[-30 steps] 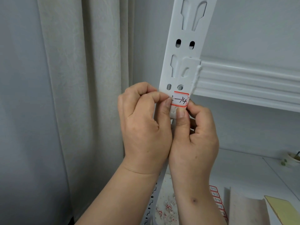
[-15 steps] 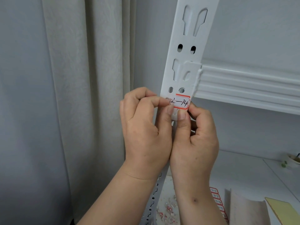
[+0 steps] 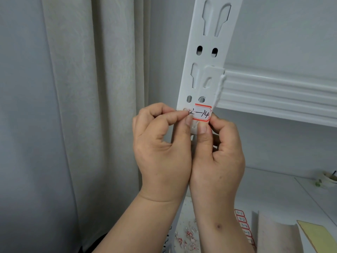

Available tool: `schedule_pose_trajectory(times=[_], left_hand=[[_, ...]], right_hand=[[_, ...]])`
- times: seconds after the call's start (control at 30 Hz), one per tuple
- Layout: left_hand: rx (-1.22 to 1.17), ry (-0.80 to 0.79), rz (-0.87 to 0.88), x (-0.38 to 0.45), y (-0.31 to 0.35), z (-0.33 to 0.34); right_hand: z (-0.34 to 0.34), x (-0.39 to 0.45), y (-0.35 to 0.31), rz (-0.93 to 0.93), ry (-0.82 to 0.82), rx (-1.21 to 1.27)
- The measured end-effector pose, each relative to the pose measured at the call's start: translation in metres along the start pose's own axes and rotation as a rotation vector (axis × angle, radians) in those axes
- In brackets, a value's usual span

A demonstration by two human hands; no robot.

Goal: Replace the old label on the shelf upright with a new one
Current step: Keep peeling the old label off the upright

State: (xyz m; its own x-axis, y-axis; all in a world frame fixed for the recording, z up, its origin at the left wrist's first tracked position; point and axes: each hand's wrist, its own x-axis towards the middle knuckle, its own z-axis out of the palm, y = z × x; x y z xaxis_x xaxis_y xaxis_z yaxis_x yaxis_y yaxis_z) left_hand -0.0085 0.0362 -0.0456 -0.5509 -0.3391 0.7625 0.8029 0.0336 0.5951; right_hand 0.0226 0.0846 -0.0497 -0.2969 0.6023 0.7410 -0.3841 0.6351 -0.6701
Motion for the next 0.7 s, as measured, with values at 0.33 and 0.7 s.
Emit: schedule_pose_trajectory(times=[0.33,0.7], left_hand=[[-0.083,-0.089,-0.153,0.004,0.0031,-0.0025],[-0.076,-0.05,-0.128,0.0002,0.0026,-0.0034]], right_hand=[[0.0031,-0.002,0.0007,0.007,0.018,0.006],[-0.0005,0.0006,0.0044,-0.046,-0.012,-0.039]])
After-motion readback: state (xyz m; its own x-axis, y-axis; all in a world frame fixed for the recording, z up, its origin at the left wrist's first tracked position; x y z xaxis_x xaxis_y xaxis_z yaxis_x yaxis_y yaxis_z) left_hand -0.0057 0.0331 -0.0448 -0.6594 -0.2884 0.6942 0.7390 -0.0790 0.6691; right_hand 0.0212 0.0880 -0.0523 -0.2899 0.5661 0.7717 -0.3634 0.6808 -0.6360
